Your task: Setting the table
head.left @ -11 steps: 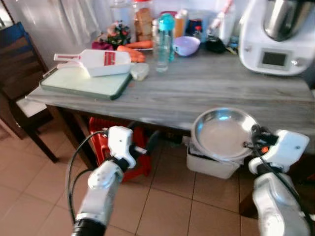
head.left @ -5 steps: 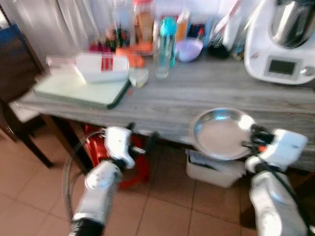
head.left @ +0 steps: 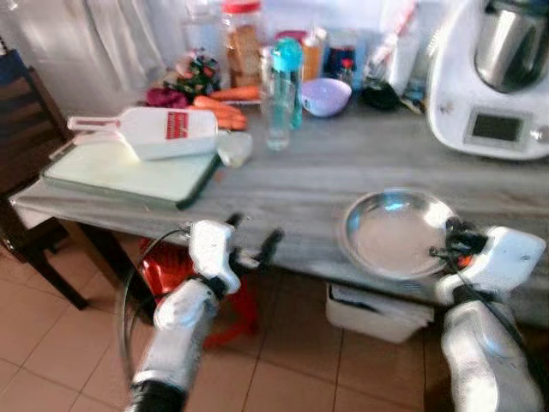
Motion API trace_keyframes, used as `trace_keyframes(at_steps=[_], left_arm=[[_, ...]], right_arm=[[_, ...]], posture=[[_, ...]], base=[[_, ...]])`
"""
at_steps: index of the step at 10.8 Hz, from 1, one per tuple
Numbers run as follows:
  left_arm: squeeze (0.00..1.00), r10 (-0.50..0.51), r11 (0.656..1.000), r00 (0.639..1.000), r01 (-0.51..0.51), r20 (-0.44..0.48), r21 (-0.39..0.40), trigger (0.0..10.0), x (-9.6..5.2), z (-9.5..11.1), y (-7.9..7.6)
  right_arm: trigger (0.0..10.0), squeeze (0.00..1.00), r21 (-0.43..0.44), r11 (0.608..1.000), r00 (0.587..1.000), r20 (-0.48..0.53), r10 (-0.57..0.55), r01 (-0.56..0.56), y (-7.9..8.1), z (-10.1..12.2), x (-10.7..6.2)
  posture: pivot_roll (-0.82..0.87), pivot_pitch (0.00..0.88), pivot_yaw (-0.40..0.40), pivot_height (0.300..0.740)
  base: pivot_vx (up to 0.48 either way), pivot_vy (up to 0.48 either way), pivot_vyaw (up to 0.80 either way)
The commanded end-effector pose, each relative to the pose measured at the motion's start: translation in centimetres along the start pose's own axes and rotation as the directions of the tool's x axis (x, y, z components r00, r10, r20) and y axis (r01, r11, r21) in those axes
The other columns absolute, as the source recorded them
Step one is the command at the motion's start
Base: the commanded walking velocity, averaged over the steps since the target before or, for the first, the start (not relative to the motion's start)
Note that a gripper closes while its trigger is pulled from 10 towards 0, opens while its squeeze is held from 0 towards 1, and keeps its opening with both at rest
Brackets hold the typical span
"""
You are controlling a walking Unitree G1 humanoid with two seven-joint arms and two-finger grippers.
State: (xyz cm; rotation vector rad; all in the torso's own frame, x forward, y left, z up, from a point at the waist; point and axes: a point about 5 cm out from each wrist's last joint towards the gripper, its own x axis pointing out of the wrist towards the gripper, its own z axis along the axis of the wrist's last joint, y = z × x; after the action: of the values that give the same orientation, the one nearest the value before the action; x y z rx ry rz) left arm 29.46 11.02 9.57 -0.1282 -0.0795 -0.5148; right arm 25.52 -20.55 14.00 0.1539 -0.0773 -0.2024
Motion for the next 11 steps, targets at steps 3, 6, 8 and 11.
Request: trace_keyframes(at_steps=[3,6,8,11], left_arm=[[0.00,-0.011,1.000,1.000,0.011,-0.001,0.008,10.0,0.2,0.1,-0.1],[0.00,-0.042,0.998,0.999,0.042,-0.001,0.045,10.0,0.0,0.1,-0.3],[0.00,-0.051,0.998,0.999,0.051,-0.016,0.028,10.0,-0.6,-0.2,-0.1],[0.00,-0.144,0.990,0.988,0.144,-0.062,-0.003,10.0,-1.2,-0.9,-0.9]], right_arm=[[10.0,0.00,0.003,1.000,1.000,0.020,-0.002,0.002,-0.1,0.4,0.0],[10.0,0.00,0.003,1.000,1.000,0.009,0.010,-0.010,0.1,0.1,0.1],[10.0,0.00,0.001,1.000,1.000,-0.004,0.016,-0.016,0.1,-0.3,0.2],[10.0,0.00,0.019,0.999,0.997,-0.063,0.045,-0.044,0.6,-1.8,0.7]], posture=[[-0.05,0.073,0.035,0.740],[-0.05,0.071,0.034,0.740],[-0.04,0.067,0.036,0.740],[-0.04,0.063,0.040,0.740]], base=[[0.316,0.000,0.00],[0.210,0.000,0.00],[0.000,0.000,0.00],[0.000,0.000,0.00]])
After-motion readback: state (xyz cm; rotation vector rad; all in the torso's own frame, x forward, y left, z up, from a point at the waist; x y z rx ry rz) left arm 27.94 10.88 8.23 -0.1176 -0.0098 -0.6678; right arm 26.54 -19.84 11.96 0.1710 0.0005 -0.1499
